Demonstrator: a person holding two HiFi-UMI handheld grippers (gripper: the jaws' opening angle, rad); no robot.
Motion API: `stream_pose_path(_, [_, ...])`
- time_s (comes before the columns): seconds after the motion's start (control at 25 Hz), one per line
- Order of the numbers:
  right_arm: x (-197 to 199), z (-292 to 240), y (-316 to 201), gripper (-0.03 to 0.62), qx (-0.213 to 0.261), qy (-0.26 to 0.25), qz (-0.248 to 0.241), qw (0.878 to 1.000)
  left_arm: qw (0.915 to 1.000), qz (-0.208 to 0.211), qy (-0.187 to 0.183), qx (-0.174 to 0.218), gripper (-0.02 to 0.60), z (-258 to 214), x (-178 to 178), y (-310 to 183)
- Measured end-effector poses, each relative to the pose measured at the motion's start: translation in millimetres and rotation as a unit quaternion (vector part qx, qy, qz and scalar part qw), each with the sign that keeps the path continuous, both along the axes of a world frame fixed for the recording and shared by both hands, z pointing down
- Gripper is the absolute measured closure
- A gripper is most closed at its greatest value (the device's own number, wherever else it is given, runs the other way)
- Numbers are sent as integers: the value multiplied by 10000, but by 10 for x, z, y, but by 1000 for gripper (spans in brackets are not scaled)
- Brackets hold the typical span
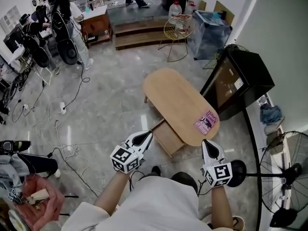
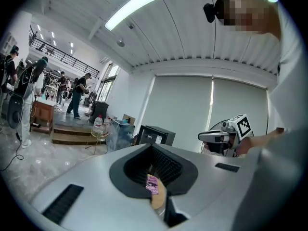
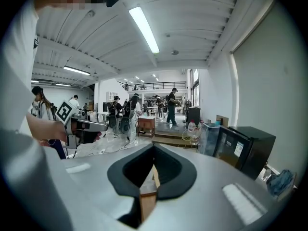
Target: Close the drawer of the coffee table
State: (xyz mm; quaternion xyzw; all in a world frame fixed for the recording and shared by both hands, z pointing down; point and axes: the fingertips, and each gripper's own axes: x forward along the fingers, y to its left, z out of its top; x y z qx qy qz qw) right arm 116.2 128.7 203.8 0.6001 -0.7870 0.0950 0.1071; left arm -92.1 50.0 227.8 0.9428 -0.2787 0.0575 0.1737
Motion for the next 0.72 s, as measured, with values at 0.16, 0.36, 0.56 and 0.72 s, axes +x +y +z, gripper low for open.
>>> stream_pose_path(0.16, [4, 50, -195, 583, -103, -15, -130, 9999, 9999, -61, -17, -85, 575, 47, 42, -142])
stream_pose_path(0.36, [148, 181, -540, 583, -173, -6, -481, 9987, 9995, -289, -48, -68, 575, 124, 204, -385])
stream_pose_path(0.56, [394, 320, -923, 583, -282, -26, -905, 9955, 9966, -799, -64, -167, 575, 249, 373, -592])
stream_pose_path(0.72, [621, 482, -1214, 583, -413, -98, -1204, 9918, 9926, -1180, -119, -280, 575, 409, 562, -720])
